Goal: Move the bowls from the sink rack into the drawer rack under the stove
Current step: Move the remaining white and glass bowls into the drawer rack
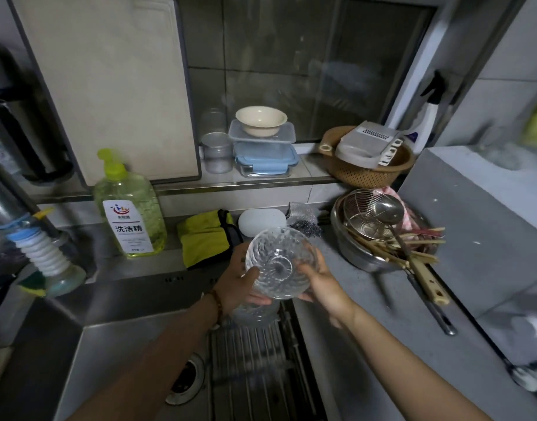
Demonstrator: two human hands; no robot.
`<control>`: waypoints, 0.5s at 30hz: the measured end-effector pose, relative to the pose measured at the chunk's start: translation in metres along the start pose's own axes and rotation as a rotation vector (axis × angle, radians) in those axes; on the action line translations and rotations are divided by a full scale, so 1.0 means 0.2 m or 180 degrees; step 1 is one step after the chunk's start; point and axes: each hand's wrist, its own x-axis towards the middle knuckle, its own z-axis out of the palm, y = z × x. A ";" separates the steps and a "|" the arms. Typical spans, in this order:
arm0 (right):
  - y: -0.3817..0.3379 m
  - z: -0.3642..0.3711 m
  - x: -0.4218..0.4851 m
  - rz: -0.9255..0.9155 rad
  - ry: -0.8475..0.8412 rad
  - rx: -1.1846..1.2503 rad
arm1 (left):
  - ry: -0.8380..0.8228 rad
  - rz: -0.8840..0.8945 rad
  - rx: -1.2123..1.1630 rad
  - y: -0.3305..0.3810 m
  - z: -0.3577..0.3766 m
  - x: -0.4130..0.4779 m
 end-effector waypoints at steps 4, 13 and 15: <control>-0.13 -0.13 -0.20 -0.0058 0.0459 0.0407 | -0.0341 0.0064 0.0215 0.15 0.20 -0.03; -0.26 -0.39 -0.98 -0.0294 0.1809 0.0590 | -0.1314 -0.0168 0.0254 0.32 0.75 -0.29; -0.26 -0.41 -1.21 -0.0334 0.2115 0.0768 | -0.1756 -0.0272 0.0263 0.29 0.90 -0.37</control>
